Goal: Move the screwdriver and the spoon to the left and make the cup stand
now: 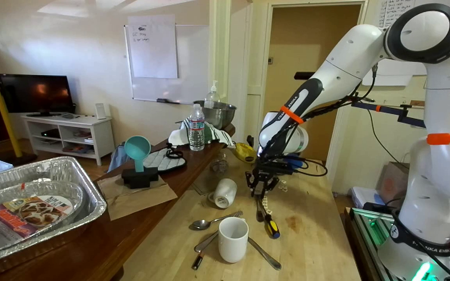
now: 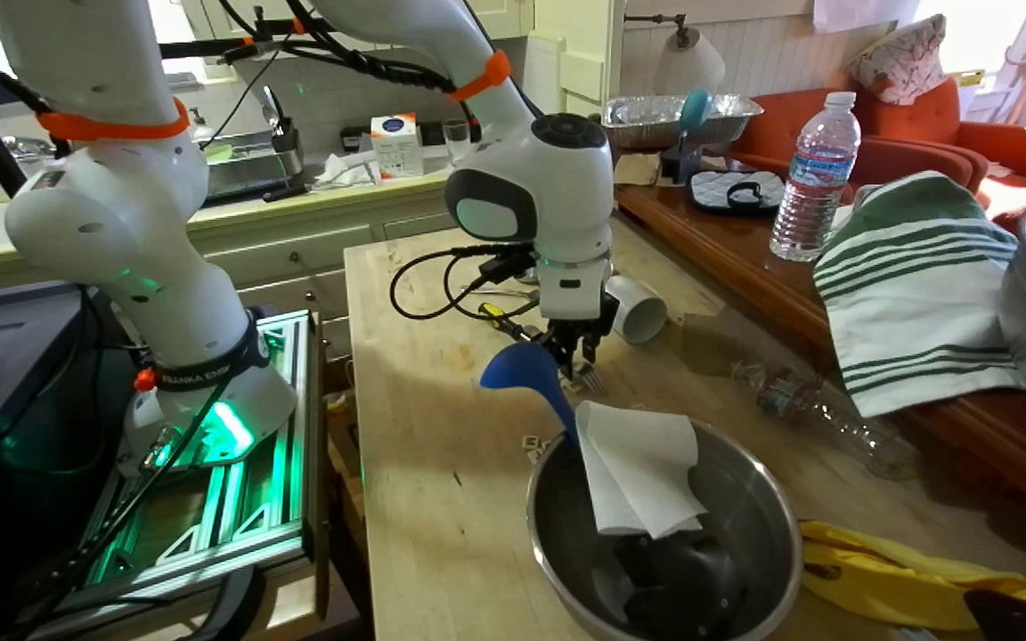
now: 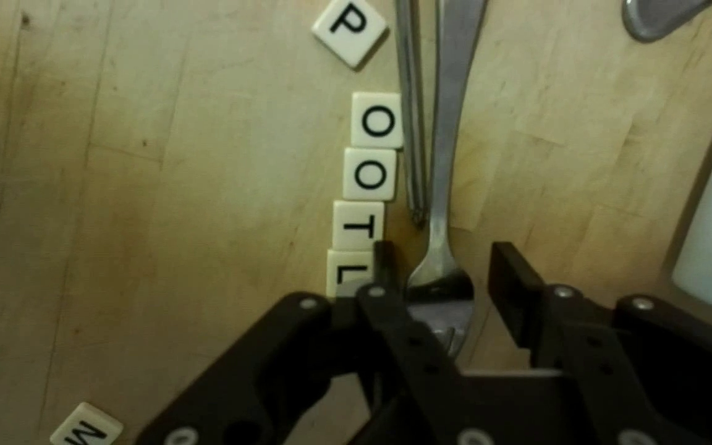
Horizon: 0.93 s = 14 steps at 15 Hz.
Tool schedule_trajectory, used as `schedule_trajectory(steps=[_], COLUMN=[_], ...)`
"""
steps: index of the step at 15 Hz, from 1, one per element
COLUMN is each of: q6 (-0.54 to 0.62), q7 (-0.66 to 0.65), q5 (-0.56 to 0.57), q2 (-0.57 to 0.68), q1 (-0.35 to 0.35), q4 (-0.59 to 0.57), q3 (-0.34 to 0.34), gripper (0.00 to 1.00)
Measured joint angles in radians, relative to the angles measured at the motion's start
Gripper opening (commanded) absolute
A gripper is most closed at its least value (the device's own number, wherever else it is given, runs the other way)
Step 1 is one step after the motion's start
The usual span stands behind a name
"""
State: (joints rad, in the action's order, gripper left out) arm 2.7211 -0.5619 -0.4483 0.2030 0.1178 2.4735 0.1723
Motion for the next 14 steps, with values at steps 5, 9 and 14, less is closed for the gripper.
schedule_trajectory(steps=[5,9,14], q6=[-0.047,-0.321,-0.674], q7=[0.056,0.240,0.502], q5=[-0.022,-0.088,-0.111], q2=[-0.056,-0.153,-0.170], q1=[0.014,0.053,0.119], q4=[-0.006,-0.066,-0.207], q3=[-0.006,-0.004,0.058], gripper=[1.00,1.00,1.00])
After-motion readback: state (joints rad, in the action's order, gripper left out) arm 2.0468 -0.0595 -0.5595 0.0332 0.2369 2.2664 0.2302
